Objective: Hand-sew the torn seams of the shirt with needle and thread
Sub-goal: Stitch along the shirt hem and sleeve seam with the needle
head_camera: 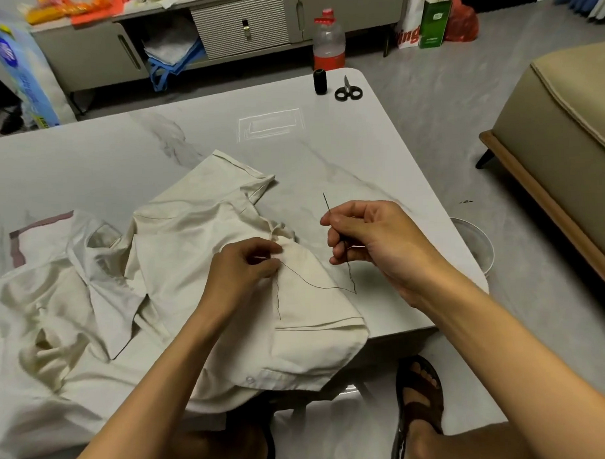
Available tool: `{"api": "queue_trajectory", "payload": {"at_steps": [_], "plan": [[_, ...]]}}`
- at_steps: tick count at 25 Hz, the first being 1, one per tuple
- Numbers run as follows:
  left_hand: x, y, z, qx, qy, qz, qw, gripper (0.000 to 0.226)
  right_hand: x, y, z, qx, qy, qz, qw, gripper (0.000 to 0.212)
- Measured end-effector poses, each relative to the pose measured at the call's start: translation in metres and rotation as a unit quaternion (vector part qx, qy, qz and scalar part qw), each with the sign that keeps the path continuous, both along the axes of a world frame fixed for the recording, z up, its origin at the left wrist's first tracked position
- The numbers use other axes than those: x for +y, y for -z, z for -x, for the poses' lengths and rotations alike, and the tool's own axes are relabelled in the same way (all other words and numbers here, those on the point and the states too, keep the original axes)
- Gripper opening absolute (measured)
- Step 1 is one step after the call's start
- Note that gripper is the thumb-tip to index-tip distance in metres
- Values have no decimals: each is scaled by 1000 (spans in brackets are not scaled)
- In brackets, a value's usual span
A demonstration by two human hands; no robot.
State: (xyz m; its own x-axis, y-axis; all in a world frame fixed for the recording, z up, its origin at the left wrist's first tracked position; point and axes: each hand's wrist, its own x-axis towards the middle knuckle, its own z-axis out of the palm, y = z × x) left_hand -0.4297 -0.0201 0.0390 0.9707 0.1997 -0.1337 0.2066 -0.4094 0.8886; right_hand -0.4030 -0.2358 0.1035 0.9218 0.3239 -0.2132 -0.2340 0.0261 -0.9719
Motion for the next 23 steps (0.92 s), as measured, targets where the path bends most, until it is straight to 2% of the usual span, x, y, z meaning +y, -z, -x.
{"api": "queue_trajectory", "payload": {"at_steps": [4,7,11,15,23], "plan": [[6,0,-8,21,23,24,999,20,18,15,-6,-65,-30,128,989,17],[10,-1,-10,36,41,52,997,24,27,22,-12,-137,-61,230,962,20],[15,-6,-9,27,47,95,994,30,34,33,-15,-208,-100,299,926,22],[17,-12,-6,28,42,131,990,32,41,40,-11,-258,-142,329,897,23],[14,-18,-6,28,50,148,987,34,42,35,-9,-265,-153,336,891,27]]}}
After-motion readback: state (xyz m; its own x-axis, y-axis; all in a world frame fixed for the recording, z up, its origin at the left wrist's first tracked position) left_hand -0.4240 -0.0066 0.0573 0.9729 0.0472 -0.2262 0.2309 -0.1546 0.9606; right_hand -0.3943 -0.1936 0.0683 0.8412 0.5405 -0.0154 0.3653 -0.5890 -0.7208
